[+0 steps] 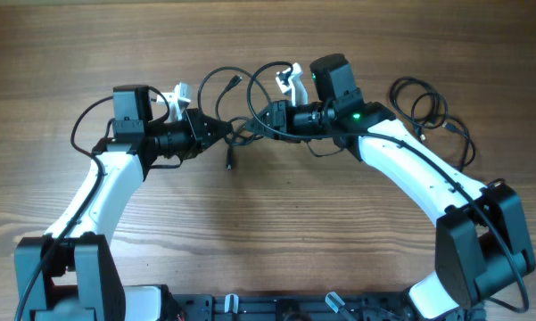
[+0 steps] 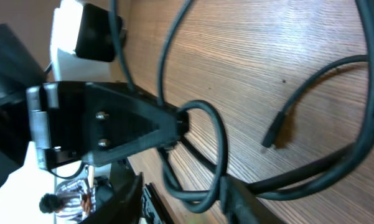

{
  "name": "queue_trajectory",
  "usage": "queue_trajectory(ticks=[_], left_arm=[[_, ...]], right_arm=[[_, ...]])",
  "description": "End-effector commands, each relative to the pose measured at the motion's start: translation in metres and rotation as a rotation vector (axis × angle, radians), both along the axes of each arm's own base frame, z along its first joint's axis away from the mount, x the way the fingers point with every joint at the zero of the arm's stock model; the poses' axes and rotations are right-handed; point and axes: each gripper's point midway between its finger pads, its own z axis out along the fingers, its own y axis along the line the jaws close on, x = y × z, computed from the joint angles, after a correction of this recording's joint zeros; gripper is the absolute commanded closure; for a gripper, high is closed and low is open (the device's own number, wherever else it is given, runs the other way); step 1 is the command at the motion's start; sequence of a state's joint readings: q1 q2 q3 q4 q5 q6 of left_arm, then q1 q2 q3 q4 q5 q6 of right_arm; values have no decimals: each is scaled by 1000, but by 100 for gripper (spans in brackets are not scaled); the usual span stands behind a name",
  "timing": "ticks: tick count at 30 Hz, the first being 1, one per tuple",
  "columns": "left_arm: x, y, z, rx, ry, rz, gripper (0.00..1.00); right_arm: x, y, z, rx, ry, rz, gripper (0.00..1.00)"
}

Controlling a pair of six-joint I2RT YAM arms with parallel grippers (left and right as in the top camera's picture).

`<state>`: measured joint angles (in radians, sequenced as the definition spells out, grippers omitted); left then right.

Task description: Untangle cables

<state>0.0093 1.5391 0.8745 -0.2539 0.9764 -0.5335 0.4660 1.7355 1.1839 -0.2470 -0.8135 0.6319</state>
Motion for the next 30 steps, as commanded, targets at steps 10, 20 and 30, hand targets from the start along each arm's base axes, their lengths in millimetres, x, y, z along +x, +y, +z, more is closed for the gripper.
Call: queue_trajectory(ticks=[10,20,30], left_arm=[[-8,-14,26,-125,-55,-100,96],[-9,-11,18,-110,14,-65,37],[-12,-13,19,-203,249,30,48]], right_arm=[[-12,11,8,3,-19,32,92],[6,-5,10,13,-7,-33,96],[14,-1,20,56,13,-78,96]])
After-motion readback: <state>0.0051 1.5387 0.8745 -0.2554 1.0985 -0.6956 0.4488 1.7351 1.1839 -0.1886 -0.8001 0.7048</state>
